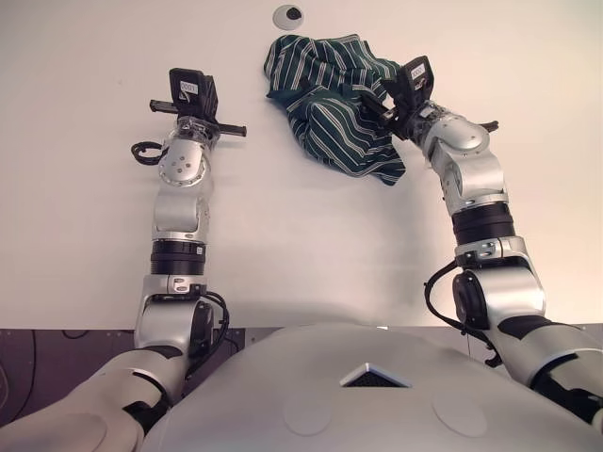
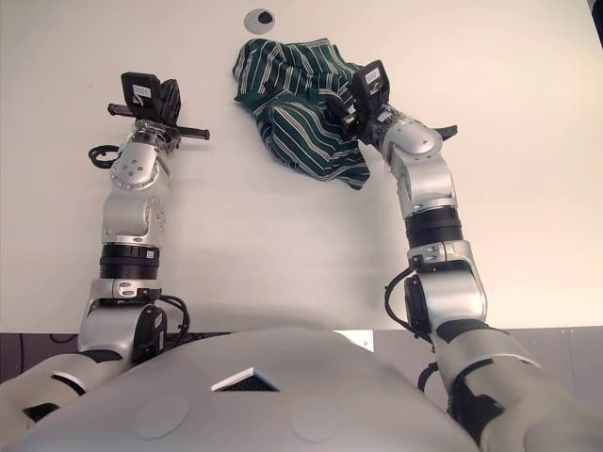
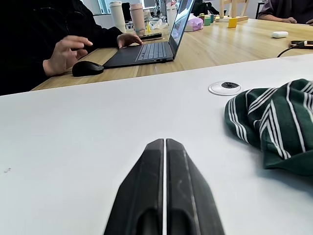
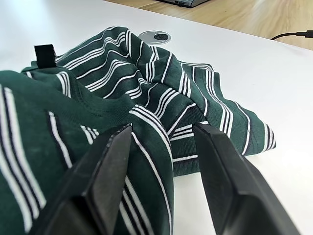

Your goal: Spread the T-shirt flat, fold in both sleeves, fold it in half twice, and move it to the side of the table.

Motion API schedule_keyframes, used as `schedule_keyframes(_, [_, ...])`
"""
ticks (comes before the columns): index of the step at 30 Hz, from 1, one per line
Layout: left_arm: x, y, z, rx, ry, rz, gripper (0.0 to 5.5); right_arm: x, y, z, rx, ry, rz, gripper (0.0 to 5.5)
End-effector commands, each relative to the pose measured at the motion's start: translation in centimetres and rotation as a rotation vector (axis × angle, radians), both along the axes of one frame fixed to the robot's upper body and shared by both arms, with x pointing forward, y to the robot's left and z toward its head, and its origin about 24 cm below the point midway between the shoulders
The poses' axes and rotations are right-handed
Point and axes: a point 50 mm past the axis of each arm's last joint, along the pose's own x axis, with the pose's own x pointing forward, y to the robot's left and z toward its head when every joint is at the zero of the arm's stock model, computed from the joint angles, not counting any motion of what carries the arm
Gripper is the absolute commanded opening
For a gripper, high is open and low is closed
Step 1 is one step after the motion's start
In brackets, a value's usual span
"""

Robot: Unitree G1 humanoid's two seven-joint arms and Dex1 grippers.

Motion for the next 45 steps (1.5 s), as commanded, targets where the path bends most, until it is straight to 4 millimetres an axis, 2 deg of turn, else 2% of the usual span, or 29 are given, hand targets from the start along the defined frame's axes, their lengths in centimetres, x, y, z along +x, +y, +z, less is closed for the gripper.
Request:
schedule_keyframes(1, [0.5,0.0,0.6,0.008,-0.026,0.003,0.00,0.2,-0.3,-0.6,-0.028,0.069,-0.006,2.04])
schedule_keyframes(4, [0.6,0.0,0.6,0.009,-0.029,0.004,0.00,0.1,-0.1,-0.9,-0.016,0.107,0.003,1.69])
schedule_keyframes(8, [0.5,-0.1,0.5,0.010,-0.029,0.005,0.00,-0.3,0.0,-0.9,-0.005,0.122,0.012,0.97])
schedule_keyframes(14, [0.2,-0.1,0.3,0.008,-0.025,0.022,0.00,-1.0,0.3,-0.1,-0.002,0.097,0.032,0.04])
schedule_keyframes(20, [-0.1,0.1,0.2,0.019,-0.024,0.024,0.00,-2.1,0.0,2.8,-0.034,-0.058,0.086,0.04])
schedule_keyframes(24, [-0.4,0.6,0.2,0.020,-0.025,0.043,0.00,-2.7,-0.4,3.9,-0.061,-0.079,0.130,0.04])
schedule_keyframes(25, [-0.4,0.6,0.2,0.020,-0.025,0.046,0.00,-2.8,-0.4,4.0,-0.062,-0.074,0.141,0.04])
schedule_keyframes(31, [-0.4,0.3,0.2,0.017,-0.026,0.044,0.00,-3.5,-0.5,2.6,-0.085,-0.002,0.154,0.99])
schedule_keyframes(34, [-0.5,0.4,0.1,0.019,-0.024,0.045,0.00,-3.4,-0.7,2.1,-0.092,0.020,0.142,0.46])
schedule_keyframes(37, [-0.4,0.6,0.2,0.021,-0.025,0.050,0.00,-3.2,-0.6,2.4,-0.082,0.003,0.136,0.11])
schedule_keyframes(40, [-0.3,0.6,0.2,0.020,-0.028,0.051,0.00,-2.8,-0.5,2.8,-0.086,-0.016,0.137,0.01])
schedule_keyframes(42, [-0.5,0.6,0.3,0.022,-0.031,0.046,0.00,-2.9,-0.2,4.2,-0.058,-0.074,0.163,0.01])
schedule_keyframes(45, [-0.7,0.3,0.6,0.047,-0.060,-0.026,0.00,-3.4,0.5,8.4,0.025,-0.196,0.259,0.01])
